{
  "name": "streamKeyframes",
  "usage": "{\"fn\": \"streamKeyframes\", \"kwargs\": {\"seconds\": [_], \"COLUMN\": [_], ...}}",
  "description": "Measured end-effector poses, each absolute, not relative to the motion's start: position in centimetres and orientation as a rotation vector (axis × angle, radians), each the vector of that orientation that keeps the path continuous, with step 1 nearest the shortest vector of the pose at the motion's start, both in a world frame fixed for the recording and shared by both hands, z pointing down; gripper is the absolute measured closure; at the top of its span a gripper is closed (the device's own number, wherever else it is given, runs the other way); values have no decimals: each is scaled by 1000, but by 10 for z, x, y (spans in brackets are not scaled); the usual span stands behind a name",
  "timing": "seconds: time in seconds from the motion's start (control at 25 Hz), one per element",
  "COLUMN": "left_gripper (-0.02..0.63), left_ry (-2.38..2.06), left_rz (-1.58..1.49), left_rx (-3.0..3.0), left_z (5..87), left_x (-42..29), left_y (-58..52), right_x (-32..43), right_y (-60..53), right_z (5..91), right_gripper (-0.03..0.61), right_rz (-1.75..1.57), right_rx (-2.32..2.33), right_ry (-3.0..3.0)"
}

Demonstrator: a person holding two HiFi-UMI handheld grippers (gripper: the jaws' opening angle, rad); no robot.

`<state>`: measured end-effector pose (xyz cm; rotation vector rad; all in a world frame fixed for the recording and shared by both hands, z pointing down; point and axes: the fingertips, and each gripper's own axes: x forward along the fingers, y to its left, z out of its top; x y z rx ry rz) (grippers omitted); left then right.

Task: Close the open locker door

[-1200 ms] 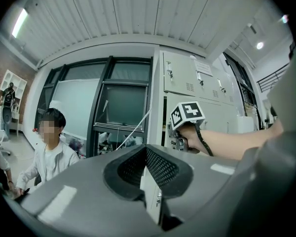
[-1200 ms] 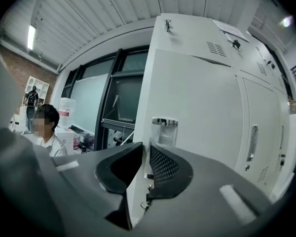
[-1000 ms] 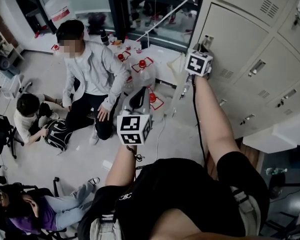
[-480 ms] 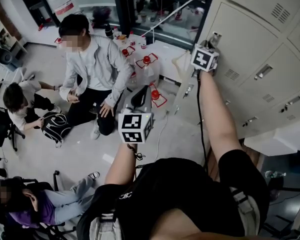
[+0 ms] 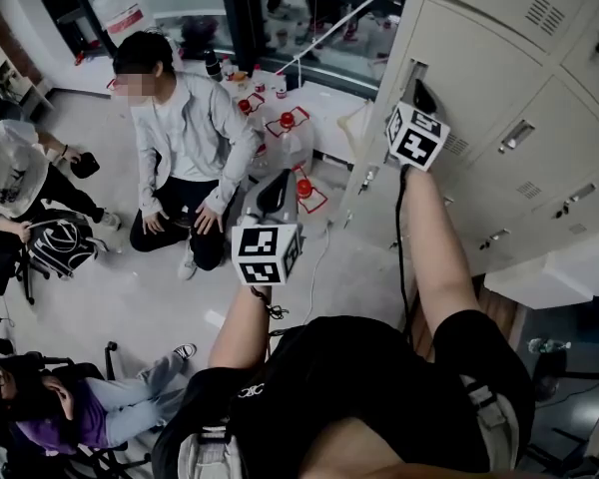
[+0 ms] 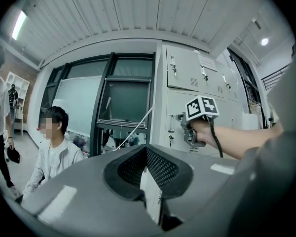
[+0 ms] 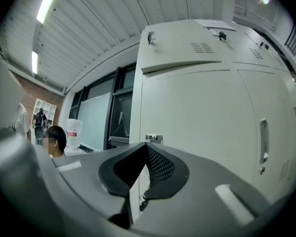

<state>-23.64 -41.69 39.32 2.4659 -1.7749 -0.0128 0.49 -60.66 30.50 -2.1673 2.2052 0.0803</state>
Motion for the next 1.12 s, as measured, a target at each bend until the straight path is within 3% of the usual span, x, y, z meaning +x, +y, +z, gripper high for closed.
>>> {"fn": "streamKeyframes", "kwargs": {"seconds": [0.48,1.12], "left_gripper": [614,614], "left_ry": [-1775,-1792], "left_rz": [-25,-15], "left_rx": [2493,2503], "left_z": [385,380], "left_x": [-178,-145], "left_y": [-407,-399], "right_x": [29,19], "right_y": [-454,-427], "right_z": [324,343], "right_gripper": [568,568], "right_rz": [244,175], "right_rx": [-1913,-1777], "right_ry": [2335,2476]}}
